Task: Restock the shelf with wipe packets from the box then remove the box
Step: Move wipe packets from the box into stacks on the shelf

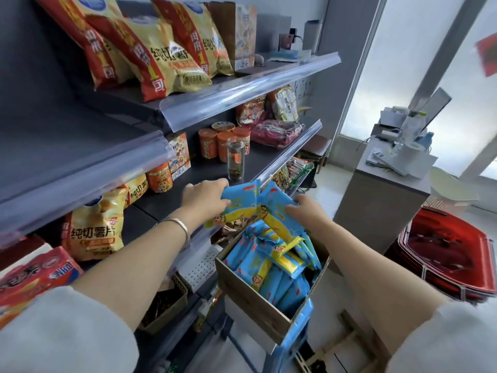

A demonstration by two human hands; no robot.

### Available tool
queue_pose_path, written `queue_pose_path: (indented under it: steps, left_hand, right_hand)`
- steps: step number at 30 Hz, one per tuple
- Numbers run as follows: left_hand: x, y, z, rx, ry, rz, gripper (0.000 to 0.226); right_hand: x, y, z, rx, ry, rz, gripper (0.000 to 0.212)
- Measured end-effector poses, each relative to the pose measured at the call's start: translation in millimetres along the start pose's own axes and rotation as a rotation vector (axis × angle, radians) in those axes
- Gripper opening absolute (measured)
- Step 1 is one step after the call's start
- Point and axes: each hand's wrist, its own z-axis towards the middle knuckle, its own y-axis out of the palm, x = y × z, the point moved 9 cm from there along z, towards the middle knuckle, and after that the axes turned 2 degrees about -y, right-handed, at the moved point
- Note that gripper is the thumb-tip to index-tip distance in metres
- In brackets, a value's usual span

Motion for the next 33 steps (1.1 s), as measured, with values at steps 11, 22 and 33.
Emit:
queue_pose_path:
  steps: [11, 22, 33]
  left_hand:
    - [-7, -88, -34, 0.170, -0.089, 0.065, 0.019]
    - [-58, -186, -122, 0.443, -0.291, 0.157, 0.027]
    - [-172, -286, -237, 0.695, -0.540, 0.151, 0.030]
  right_hand:
    - [-52, -32, -9, 0.093, -0.188, 0.157, 0.034]
    - [-164, -31, -54, 0.105, -0.519, 0.328, 0.035]
    - [-347, 14, -128, 0.146, -0.904, 0.298, 0.038]
